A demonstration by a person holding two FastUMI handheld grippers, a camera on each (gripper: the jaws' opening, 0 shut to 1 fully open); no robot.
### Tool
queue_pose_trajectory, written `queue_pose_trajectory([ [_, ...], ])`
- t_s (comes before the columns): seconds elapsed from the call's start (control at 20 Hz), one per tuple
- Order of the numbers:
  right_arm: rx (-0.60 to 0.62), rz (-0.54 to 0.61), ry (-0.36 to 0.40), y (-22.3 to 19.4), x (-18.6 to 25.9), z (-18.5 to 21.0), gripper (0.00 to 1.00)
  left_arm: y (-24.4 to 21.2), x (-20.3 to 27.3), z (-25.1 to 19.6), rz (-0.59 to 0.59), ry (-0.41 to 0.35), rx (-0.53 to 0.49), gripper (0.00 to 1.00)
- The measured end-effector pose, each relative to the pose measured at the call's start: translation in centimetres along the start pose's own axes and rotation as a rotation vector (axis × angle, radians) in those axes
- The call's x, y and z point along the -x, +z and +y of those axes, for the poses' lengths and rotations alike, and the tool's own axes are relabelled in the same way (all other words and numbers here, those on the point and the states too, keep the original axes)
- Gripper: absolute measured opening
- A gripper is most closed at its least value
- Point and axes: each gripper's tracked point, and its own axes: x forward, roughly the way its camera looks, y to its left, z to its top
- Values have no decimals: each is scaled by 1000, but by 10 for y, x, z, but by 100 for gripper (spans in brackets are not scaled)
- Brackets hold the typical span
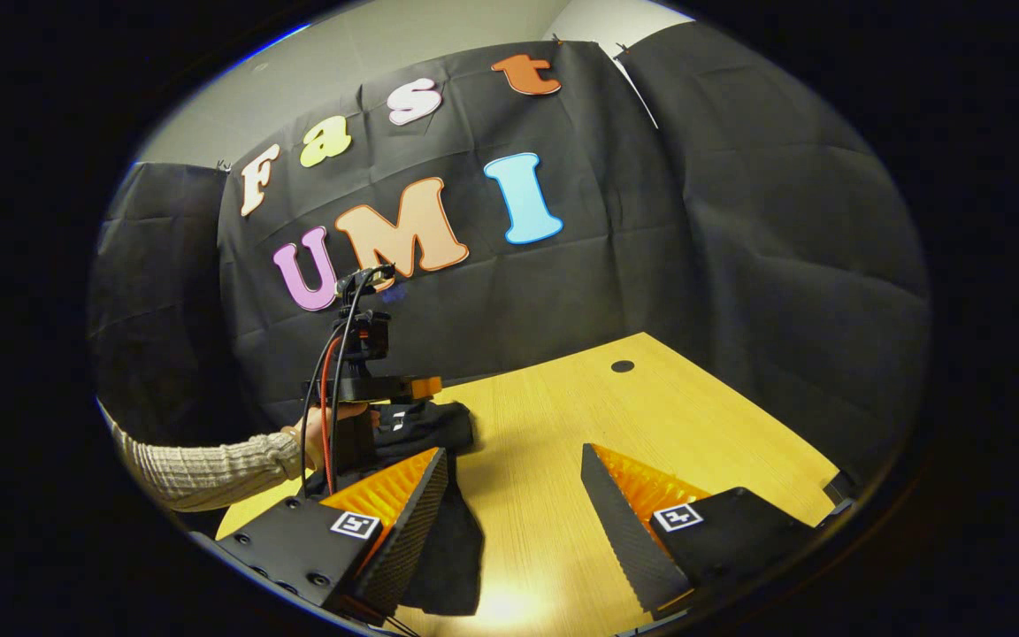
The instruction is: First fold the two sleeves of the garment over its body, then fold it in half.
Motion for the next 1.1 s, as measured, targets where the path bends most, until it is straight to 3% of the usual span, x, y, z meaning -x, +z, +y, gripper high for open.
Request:
queue_pose_trajectory([
  [0.15, -17, 7, 9, -14, 4, -2, 96, 22, 16, 5, -84, 77, -12, 97],
  [0.45, 20, 11, 55, -20, -3, 7, 96, 58, 78, 32, -233, 109, -1, 95],
  [0.65, 52, 32, 120, -32, -10, 27, 97, 61, 132, 88, -312, 202, 32, 94],
  [0.9, 103, 102, 212, -68, -17, 56, 96, 8, 208, 172, -285, 375, 23, 93],
  [1.1, 163, 175, 268, -106, -22, 75, 96, -64, 259, 198, -219, 461, -7, 93],
])
